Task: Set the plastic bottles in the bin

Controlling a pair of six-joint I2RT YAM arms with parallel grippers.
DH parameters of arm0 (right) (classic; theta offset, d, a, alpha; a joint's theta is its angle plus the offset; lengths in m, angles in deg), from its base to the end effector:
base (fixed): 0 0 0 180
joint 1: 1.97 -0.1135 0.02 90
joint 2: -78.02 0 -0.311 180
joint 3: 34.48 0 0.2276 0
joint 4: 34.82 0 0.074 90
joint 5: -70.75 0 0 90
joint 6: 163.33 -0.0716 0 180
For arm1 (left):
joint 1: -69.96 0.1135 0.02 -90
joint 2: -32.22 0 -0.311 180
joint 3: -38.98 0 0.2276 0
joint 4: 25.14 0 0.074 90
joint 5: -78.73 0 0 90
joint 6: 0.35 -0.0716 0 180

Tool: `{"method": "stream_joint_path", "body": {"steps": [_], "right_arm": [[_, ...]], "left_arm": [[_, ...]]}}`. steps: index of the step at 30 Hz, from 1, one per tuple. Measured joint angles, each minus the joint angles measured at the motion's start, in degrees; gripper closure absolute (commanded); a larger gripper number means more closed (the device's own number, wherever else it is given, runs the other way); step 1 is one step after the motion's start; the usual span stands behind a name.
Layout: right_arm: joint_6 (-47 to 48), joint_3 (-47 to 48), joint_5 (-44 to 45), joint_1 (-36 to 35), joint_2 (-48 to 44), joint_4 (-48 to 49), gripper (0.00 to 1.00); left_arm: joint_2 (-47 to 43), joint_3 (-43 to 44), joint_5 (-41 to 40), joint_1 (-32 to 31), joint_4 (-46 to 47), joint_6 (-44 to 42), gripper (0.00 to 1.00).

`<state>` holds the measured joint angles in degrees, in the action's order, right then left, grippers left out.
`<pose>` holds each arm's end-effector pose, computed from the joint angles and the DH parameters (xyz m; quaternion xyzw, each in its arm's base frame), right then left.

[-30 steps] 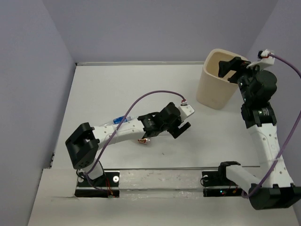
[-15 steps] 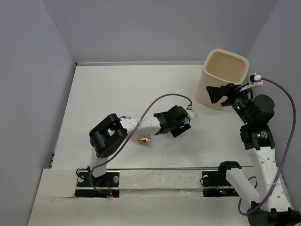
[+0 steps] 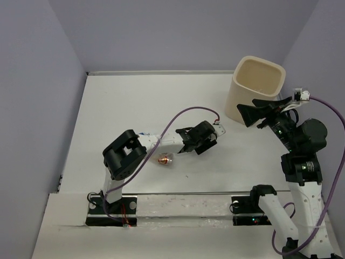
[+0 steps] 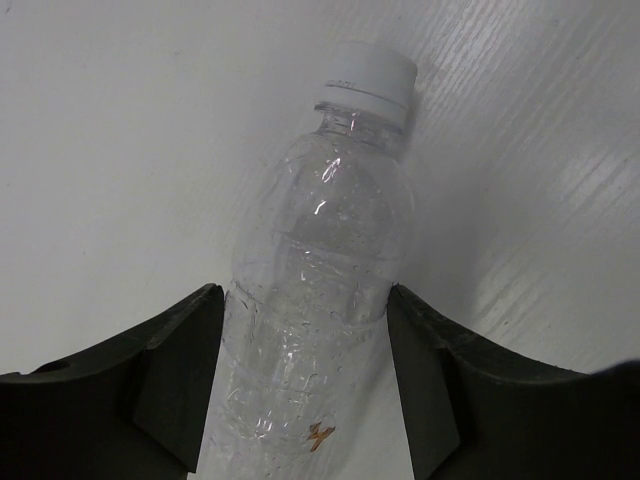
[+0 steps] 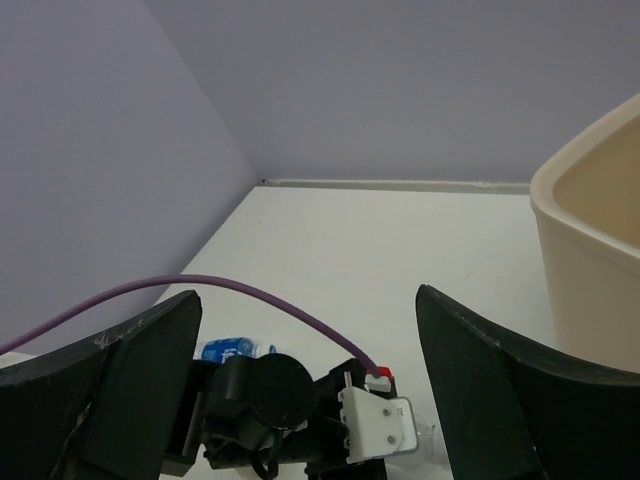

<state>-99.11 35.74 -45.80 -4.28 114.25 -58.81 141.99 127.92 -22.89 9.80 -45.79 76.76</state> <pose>0.0924 0.0358 0.4485 -0.0450 0.6483 0.3241 0.6875 0.2344 -0.3796 0.2298 0.5064 0.7536 -0.0793 0.4115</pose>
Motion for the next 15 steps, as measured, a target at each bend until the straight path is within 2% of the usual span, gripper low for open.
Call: {"method": "stream_joint_path", "body": {"steps": [2, 5, 9, 15], "right_arm": [[-0.07, 0.72, -1.53, 0.0, -0.09, 0.04, 0.1], [-0.11, 1.33, -5.25, 0.0, -0.07, 0.26, 0.19], [-1.75, 1.16, -13.53, -0.15, 0.35, 3.67, 0.22], [-4.72, 0.28, -24.61, -3.67, 1.79, 11.32, 0.3]], "left_arm": [[-0.07, 0.0, 0.37, 0.09, 0.13, 0.02, 0.67], [-1.14, 0.0, 1.25, 0.7, 0.26, 0.35, 0.68], [-6.93, -0.33, 3.08, 2.97, 1.46, 1.99, 0.68], [-26.62, -3.65, 5.38, 12.04, 12.48, 10.01, 0.68]]}}
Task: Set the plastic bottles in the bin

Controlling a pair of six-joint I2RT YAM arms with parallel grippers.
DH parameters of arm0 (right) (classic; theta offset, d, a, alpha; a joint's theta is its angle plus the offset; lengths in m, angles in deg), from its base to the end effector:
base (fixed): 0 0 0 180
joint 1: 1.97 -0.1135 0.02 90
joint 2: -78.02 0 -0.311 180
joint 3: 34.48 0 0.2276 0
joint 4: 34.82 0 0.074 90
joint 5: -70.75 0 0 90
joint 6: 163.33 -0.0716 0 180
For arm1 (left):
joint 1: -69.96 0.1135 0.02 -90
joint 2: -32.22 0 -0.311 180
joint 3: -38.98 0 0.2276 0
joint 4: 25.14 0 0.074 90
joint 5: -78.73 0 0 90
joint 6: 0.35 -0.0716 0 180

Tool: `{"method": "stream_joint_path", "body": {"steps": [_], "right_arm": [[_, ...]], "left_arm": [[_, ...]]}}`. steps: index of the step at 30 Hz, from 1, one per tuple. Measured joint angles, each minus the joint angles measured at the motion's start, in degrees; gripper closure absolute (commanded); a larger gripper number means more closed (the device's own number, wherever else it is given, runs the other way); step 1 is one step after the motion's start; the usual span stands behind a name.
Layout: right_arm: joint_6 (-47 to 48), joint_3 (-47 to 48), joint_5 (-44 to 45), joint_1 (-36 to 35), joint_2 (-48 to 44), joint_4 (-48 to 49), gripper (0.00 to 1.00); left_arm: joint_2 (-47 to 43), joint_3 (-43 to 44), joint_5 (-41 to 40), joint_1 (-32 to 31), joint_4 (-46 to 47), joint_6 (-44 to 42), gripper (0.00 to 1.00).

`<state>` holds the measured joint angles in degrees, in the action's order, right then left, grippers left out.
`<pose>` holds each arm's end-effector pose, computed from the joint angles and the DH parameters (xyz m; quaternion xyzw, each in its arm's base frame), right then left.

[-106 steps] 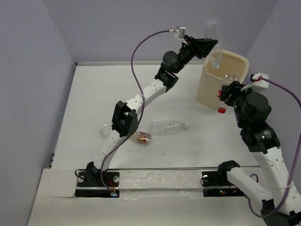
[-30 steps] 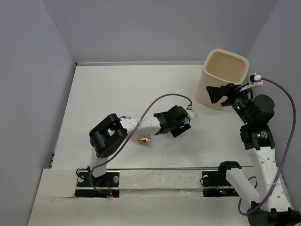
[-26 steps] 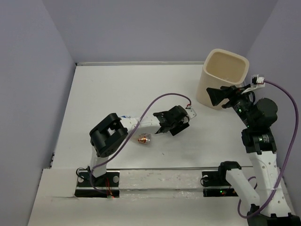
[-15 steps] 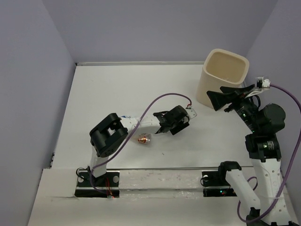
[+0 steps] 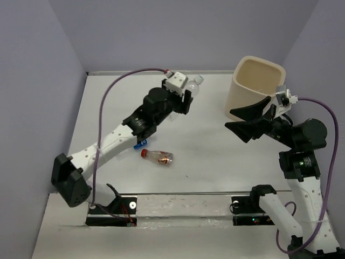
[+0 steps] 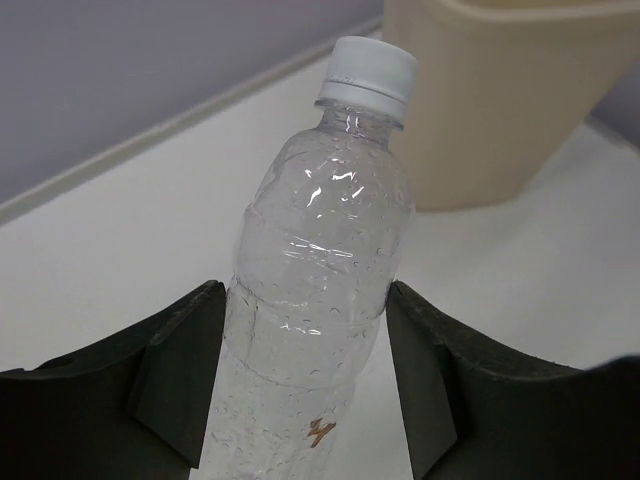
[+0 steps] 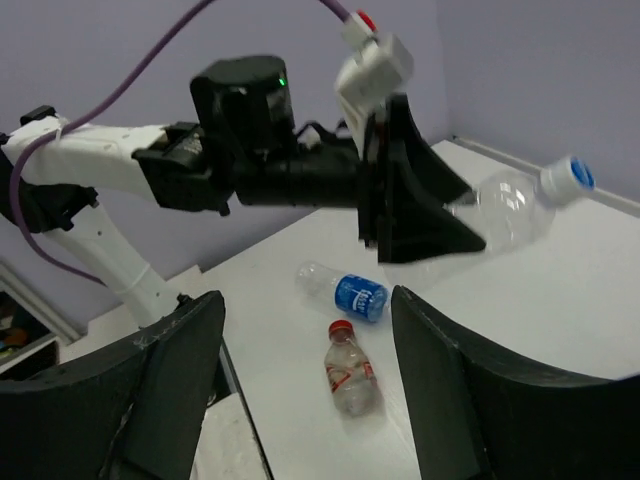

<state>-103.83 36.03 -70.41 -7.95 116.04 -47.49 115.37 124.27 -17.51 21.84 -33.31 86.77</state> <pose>0.0726 0.0637 0.4676 -0.2351 0.5817 0.4667 0.6233 0.2426 -0.2589 0.4155 0.2867 0.6856 -0.2196 0.6321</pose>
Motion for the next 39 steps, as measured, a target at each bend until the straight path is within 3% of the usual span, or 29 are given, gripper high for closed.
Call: {"method": "stream_joint_path", "body": {"steps": [5, 7, 13, 19, 30, 33, 34, 36, 39], "right_arm": [[1.44, 0.02, -0.94, -4.68, 2.6, 0.0, 0.33], [3.85, 0.2, 1.9, -9.86, 5.25, -1.6, 0.31], [13.42, 0.7, 19.65, -31.17, 22.6, -7.23, 0.1], [22.53, 4.13, 32.26, -45.33, 43.69, -12.13, 0.02], [34.91, 20.96, 47.93, -56.78, 68.89, -15.58, 0.01], [36.48, 22.32, 51.52, -57.37, 72.78, -16.94, 0.1], [36.85, 22.51, 52.92, -57.46, 73.9, -17.27, 0.19], [37.35, 22.56, 55.45, -57.51, 75.36, -18.16, 0.26], [37.64, 22.08, 57.48, -57.48, 76.02, -18.99, 0.49]], "left_arm": [[-12.26, -2.54, -1.73, 5.29, 5.46, 7.34, 0.68], [-16.72, -3.89, -3.1, 5.73, 5.99, 9.77, 0.68], [-27.21, -5.88, -9.86, 5.86, 4.98, 13.81, 0.68], [-39.08, -10.45, -16.9, 5.99, 2.01, 15.72, 0.68], [-50.95, -18.18, -22.45, 6.23, -4.15, 17.09, 0.67], [-51.78, -19.34, -23.15, 6.23, -5.29, 17.18, 0.67], [-51.93, -19.52, -23.19, 6.23, -5.44, 17.16, 0.67], [-52.22, -19.65, -23.19, 6.23, -5.66, 17.16, 0.67], [-52.68, -19.74, -22.97, 6.23, -5.68, 17.16, 0.67]]}}
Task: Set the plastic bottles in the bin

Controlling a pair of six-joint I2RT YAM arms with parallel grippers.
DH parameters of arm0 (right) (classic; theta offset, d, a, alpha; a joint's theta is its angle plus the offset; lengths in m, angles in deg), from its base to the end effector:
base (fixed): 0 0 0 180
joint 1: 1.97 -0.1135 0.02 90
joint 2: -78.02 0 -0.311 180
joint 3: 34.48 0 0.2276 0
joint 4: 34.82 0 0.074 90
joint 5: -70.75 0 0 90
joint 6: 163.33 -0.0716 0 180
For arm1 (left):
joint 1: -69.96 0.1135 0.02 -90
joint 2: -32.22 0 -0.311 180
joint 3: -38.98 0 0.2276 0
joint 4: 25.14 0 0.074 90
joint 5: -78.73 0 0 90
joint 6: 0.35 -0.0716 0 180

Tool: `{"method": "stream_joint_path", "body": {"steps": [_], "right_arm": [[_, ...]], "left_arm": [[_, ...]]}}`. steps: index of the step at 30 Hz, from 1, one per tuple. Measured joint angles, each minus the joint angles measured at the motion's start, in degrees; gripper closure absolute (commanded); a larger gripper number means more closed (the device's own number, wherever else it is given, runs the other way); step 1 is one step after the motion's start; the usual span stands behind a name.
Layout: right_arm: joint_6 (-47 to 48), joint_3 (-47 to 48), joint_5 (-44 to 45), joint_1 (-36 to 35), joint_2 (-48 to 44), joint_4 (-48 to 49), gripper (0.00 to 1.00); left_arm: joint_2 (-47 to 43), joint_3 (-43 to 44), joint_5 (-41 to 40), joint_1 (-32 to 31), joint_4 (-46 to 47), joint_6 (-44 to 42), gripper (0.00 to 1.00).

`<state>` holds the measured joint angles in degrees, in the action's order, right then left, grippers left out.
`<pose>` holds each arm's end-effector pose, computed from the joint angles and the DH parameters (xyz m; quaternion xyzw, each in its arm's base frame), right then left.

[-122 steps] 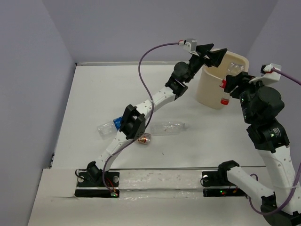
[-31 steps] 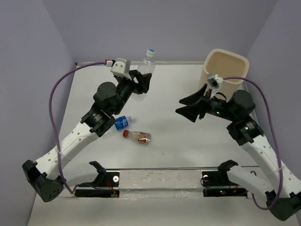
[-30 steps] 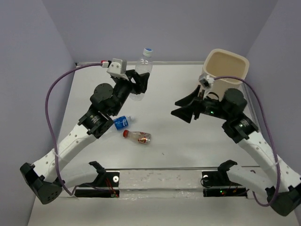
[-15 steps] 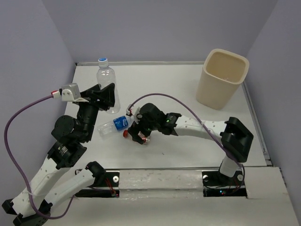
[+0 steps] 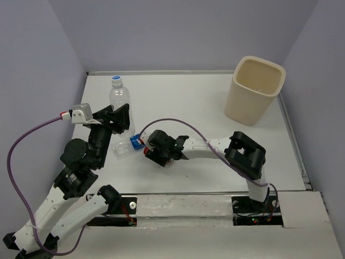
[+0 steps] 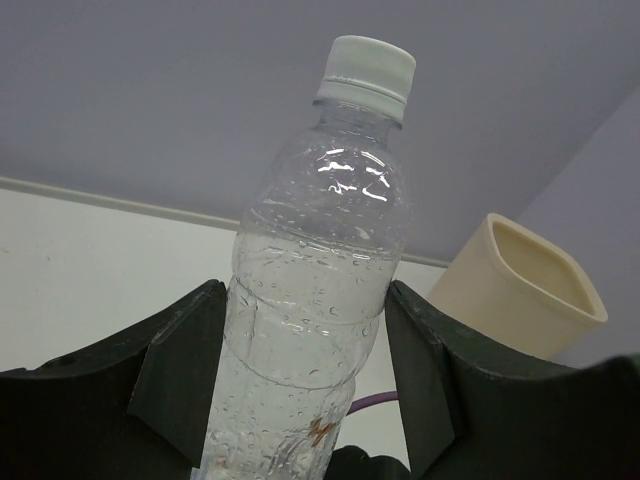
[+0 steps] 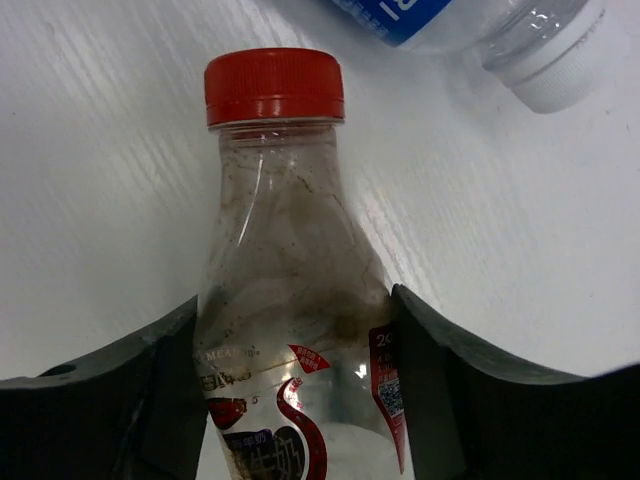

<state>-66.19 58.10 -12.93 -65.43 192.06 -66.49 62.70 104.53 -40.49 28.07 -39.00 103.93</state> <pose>0.2062 0.3951 0.1981 -0.5331 0.7832 0.1029 0.3031 0.0721 -0.0177 0.4514 -0.0717 0.5805 -0.2502 0.7715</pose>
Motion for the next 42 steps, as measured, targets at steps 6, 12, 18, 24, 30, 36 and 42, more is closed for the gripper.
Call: {"method": "stream_joint_path", "body": {"steps": [6, 12, 18, 24, 30, 36, 42], "right_arm": [[-1.84, -8.92, 4.09, -0.76, -6.99, -0.11, 0.8], [-6.12, -18.34, 7.37, -0.87, -25.75, -5.29, 0.92], [-8.72, -12.41, 13.42, 12.85, -40.26, -5.09, 0.92], [-6.56, 0.83, 19.85, 35.71, -40.74, 3.82, 0.92], [-9.6, 12.39, 16.81, 55.78, -31.65, 8.72, 0.87], [-12.31, 13.4, 13.57, 61.46, -24.65, 8.26, 0.02], [-13.66, 10.97, 5.09, 62.27, -25.53, 5.88, 0.05]], "left_arm": [[-0.5, -0.02, 0.98, 0.0, 0.0, 0.0, 0.67], [-0.98, -0.04, 2.64, 0.0, 0.02, 0.22, 0.67], [-0.59, -0.22, 4.13, 0.0, 0.15, 1.18, 0.67], [-0.09, -0.79, 5.42, 0.0, 0.52, 1.97, 0.67], [1.68, -0.81, 8.33, 0.0, 2.01, 2.97, 0.67], [5.27, -0.81, 11.74, 0.0, 3.5, 4.09, 0.68], [7.48, -0.63, 12.35, 0.0, 3.48, 4.42, 0.68]]}}
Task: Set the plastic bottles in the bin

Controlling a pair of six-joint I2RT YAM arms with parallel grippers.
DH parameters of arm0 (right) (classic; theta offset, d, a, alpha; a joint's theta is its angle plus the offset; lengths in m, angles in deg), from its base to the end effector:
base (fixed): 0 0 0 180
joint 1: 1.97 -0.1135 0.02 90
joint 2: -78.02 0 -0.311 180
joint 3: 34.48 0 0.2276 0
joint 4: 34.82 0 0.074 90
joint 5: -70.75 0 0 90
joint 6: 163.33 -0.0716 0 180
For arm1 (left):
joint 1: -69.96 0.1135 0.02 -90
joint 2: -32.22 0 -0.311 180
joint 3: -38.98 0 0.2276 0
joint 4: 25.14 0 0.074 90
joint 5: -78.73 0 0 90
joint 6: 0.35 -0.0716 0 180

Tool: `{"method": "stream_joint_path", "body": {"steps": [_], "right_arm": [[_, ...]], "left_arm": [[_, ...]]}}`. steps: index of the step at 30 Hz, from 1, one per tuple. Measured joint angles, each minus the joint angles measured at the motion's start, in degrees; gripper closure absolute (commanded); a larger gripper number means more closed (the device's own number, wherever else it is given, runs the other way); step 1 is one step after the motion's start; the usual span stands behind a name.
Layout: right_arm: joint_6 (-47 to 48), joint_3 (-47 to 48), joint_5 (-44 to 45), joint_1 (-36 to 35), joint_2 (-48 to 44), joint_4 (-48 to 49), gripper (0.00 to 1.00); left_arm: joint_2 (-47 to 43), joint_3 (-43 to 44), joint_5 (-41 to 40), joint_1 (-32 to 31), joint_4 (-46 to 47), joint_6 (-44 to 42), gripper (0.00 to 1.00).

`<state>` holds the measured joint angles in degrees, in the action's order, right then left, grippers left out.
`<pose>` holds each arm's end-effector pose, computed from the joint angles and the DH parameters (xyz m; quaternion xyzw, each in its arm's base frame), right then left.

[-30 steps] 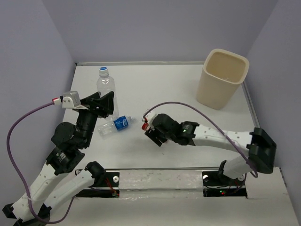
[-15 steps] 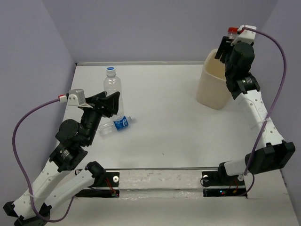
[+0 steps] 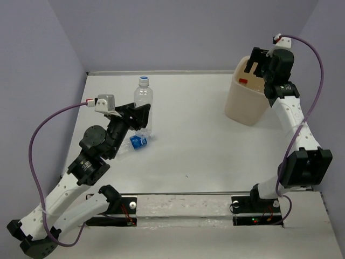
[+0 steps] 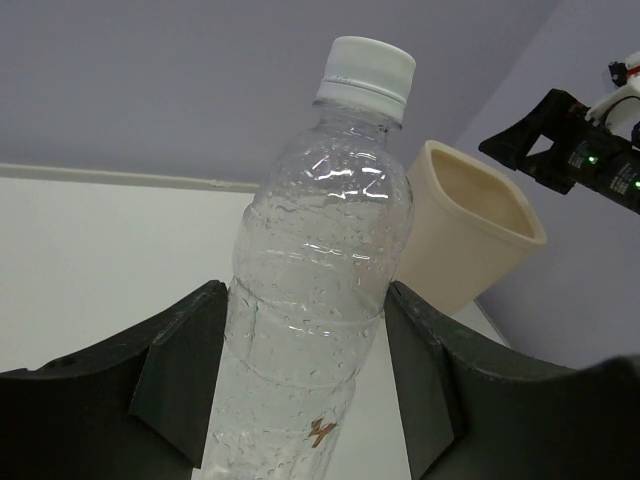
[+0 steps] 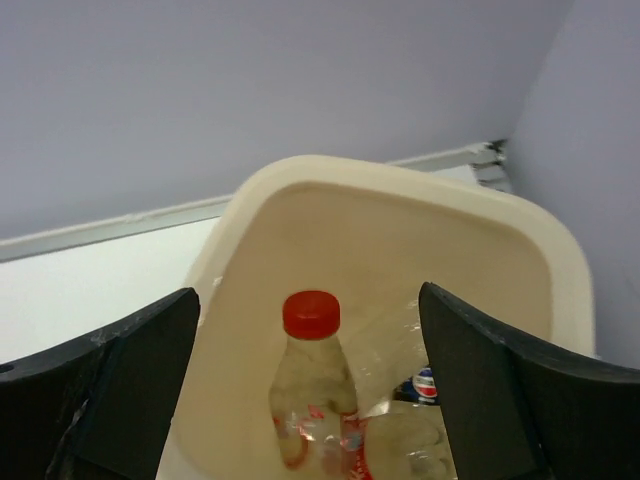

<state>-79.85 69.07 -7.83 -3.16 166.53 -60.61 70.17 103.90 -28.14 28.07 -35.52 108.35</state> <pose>0.3736 -0.0064 0.4566 0.0990 0.7626 -0.0338 0.6383 0.0989 -0.0608 0.4487 0.0036 0.6028 -0.3244 0.7290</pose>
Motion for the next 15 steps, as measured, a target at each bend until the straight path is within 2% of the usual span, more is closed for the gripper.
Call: {"method": "stream_joint_path", "body": {"steps": [4, 7, 11, 15], "right_arm": [[0.92, -1.99, -12.11, -1.75, -5.25, -0.55, 0.09], [3.54, -2.03, -20.9, -7.19, -7.74, -0.55, 0.1], [10.34, -2.36, -31.32, -20.46, -6.01, -0.5, 0.02], [18.14, -2.38, -40.74, -35.47, 4.42, -0.44, 0.02]], "left_arm": [[0.07, 1.01, -1.62, 0.0, -0.28, -0.55, 0.68], [-0.61, 2.47, -3.04, 0.0, -0.83, -1.29, 0.68], [-2.4, 5.18, -5.97, 0.0, -1.7, -2.75, 0.68], [-3.82, 8.13, -8.61, 0.0, -3.15, -3.89, 0.68]]}}
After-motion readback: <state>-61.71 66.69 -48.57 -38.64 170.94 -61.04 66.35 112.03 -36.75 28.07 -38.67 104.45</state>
